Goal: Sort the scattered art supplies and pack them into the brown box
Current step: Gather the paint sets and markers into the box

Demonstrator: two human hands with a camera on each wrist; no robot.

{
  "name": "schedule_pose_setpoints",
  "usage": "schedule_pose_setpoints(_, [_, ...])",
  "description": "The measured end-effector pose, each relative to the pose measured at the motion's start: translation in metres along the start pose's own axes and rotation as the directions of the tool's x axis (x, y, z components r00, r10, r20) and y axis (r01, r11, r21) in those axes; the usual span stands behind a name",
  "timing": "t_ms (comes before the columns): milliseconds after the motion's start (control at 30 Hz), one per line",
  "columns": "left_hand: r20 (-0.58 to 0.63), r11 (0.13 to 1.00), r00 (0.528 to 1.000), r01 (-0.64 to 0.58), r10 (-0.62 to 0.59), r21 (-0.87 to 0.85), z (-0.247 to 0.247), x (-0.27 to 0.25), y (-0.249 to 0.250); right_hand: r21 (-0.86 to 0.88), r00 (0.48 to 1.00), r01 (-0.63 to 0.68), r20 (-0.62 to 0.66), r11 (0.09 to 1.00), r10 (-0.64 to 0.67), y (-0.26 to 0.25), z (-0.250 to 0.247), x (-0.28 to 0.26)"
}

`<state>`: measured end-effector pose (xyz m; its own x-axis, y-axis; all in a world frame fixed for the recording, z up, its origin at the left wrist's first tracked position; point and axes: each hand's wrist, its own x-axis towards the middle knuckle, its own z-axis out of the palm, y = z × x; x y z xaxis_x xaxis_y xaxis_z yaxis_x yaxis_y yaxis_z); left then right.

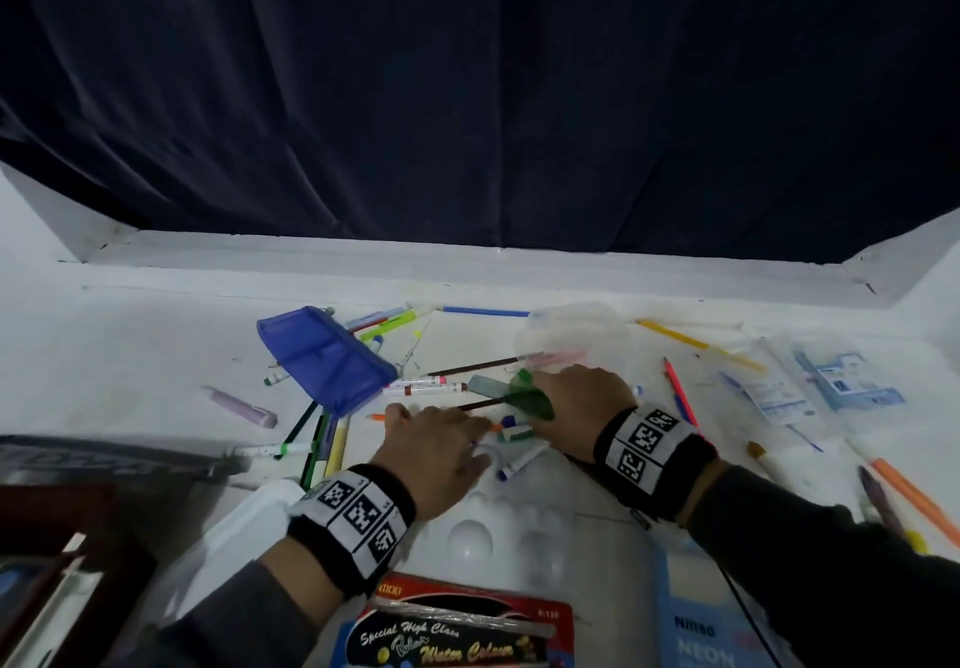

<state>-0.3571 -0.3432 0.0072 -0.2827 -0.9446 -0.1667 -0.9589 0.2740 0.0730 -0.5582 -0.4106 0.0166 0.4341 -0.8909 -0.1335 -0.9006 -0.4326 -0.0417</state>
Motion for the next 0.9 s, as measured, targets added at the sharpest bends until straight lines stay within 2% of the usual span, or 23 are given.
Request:
schedule_pose_setpoints(67, [0.001,1.0,1.0,0.0,0.0,0.007,-0.002,0.001,0.003,0.046,1.0,-0.002,-0.026,0.999,0.003,0.005,0.0,-0.009])
schedule_pose_setpoints(167, [0.032,1.0,0.999,0.024,-0.024,-0.003,-0.007,0.006,0.007,0.178,0.99,-0.076,-0.1,0.981,0.095,0.02,-0.002,-0.027])
schedule_pose_setpoints(267, [0.065,1.0,0.998,0.025,-0.025,0.005,-0.01,0.019,0.011,0.275,0.947,-0.184,-0.209,0.944,0.246,0.04,-0.002,-0.045])
schedule_pose_setpoints(367, [0.07,0.999,0.998,-0.002,-0.002,0.045,-0.012,0.034,0.021,0.296,0.904,-0.273,-0.247,0.916,0.349,0.054,0.001,-0.063])
schedule_pose_setpoints(567, [0.064,0.995,0.998,-0.001,-0.005,0.098,-0.009,0.051,0.029,0.214,0.869,-0.409,-0.207,0.887,0.45,0.065,0.0,-0.093])
schedule_pose_setpoints(733, [-0.004,0.999,1.0,0.004,-0.004,0.037,-0.01,0.056,0.028,0.114,0.911,-0.404,-0.038,0.908,0.41,0.054,0.008,-0.103])
schedule_pose_setpoints(900, [-0.017,1.0,1.0,-0.015,0.016,0.016,-0.015,0.049,0.03,0.085,0.934,-0.357,-0.003,0.93,0.358,0.045,0.01,-0.103])
